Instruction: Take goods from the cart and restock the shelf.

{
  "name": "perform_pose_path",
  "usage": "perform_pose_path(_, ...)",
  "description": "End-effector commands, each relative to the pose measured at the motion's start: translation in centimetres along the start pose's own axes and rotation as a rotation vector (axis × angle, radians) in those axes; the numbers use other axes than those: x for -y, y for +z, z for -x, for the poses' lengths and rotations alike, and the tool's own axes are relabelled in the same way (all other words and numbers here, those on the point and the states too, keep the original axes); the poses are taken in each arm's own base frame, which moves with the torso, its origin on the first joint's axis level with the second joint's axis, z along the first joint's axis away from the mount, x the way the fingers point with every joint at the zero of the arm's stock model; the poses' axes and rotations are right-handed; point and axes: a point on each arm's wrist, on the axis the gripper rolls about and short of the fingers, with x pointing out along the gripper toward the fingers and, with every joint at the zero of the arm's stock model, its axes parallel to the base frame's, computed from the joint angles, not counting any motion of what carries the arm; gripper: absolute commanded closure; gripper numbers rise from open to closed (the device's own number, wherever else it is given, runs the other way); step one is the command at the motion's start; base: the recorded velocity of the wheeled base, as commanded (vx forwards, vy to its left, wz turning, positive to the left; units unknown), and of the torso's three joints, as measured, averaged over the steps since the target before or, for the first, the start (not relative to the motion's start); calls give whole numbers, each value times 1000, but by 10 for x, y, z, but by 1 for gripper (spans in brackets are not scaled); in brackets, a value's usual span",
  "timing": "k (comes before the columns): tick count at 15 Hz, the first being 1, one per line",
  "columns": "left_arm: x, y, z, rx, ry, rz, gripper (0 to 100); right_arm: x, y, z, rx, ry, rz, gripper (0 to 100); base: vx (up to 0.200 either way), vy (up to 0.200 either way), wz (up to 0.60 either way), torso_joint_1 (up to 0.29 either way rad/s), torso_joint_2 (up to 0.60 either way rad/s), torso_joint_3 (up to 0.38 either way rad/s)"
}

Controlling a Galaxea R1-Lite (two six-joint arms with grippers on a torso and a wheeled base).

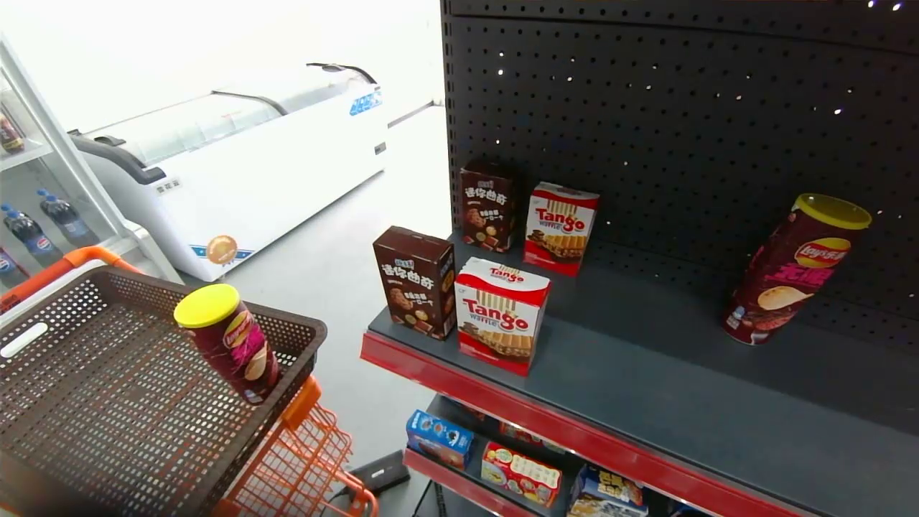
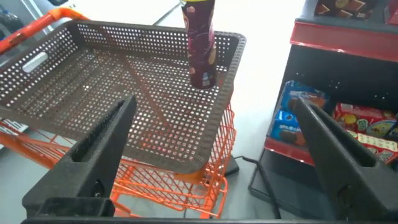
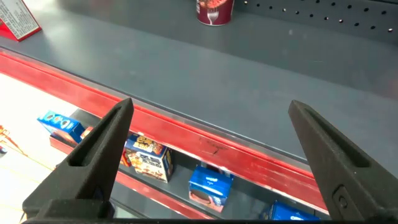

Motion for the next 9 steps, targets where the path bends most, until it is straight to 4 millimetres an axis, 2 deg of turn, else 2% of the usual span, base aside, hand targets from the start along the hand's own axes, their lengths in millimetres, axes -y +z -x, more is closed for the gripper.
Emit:
perform_pose_path(1,-3,64,-35,-206,-18,-29,0,0,0,0,1,-1,0,0,0,0,0,0,0,0)
perform_pose_path(2,-3,64,-35,-206,-18,-29,0,0,0,0,1,-1,0,0,0,0,0,0,0,0)
perform_pose_path(3,-4,83,-69,-301,-3,17,0,0,0,0,-1,-1,0,0,0,0,0,0,0,0)
perform_pose_path(4,-8,80,-87,-373,55,45,0,0,0,0,1,0,0,0,0,0,0,0,0,0)
perform_pose_path(6,-18,74,-112,-437,93,87,0,0,0,0,-1,-1,0,0,0,0,0,0,0,0)
perform_pose_path(9,-27,60,-138,-565,109,64,0,0,0,0,1,0,0,0,0,0,0,0,0,0)
